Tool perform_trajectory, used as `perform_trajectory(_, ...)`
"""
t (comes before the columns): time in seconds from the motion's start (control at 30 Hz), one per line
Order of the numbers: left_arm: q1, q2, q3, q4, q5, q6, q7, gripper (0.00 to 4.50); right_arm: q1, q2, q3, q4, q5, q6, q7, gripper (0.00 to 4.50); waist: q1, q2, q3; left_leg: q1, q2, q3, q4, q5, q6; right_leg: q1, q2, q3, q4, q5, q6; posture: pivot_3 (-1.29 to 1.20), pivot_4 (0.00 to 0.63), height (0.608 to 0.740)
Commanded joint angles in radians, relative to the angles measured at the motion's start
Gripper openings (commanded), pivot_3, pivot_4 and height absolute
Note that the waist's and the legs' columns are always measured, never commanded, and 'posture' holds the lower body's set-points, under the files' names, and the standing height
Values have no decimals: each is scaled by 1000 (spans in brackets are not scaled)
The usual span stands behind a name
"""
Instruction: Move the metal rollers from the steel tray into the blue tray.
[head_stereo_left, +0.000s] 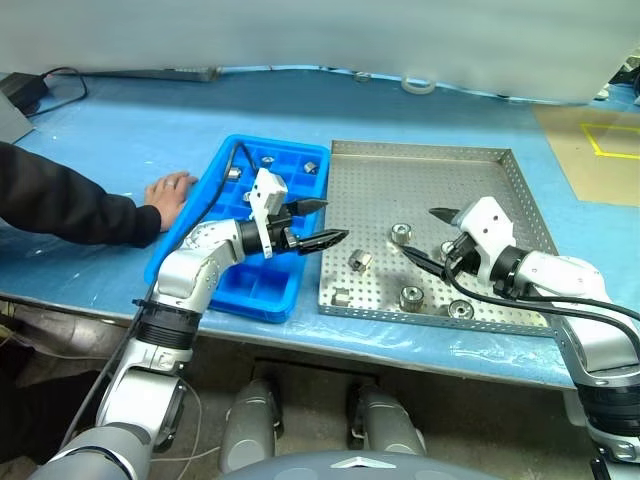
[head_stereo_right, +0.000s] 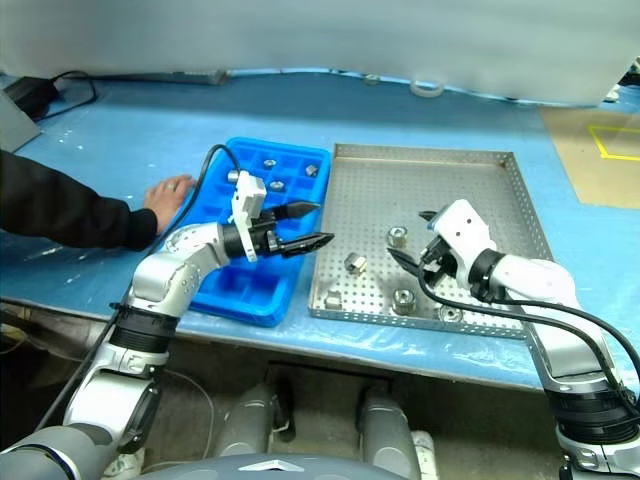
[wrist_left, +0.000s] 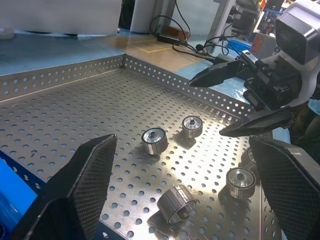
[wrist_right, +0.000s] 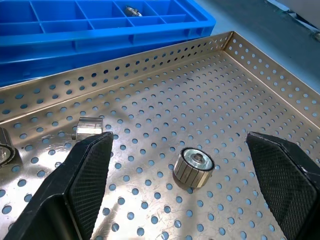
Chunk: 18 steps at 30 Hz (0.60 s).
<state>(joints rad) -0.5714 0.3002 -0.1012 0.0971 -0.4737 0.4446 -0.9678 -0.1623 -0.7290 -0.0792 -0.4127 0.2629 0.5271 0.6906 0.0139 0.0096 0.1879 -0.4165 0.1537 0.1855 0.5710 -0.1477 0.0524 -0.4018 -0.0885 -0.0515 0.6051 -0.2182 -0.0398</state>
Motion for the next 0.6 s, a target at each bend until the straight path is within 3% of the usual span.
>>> perform_trajectory(0.03, -21, -7, -3, -11, 3, -17, -11, 4500, -1, -7, -41, -52, 14, -2, -9, 4457, 0, 0, 0, 0, 0, 0, 0, 0, 0, 0, 0, 0, 0, 0, 0, -301, 150, 740)
perform_trajectory(0.4, -74, -20, -18, 5, 24, -49, -50, 4500, 5, -23, -55, -54, 3, 1, -15, 4457, -1, 0, 0, 0, 0, 0, 0, 0, 0, 0, 0, 0, 0, 0, 0, -326, 150, 740)
perform_trajectory(0.6, -224, -4, -58, 115, 84, -134, -153, 4500, 10, -16, -70, -49, -6, -3, -35, 4457, 0, 0, 0, 0, 0, 0, 0, 0, 0, 0, 0, 0, 0, 0, 0, -328, 150, 740)
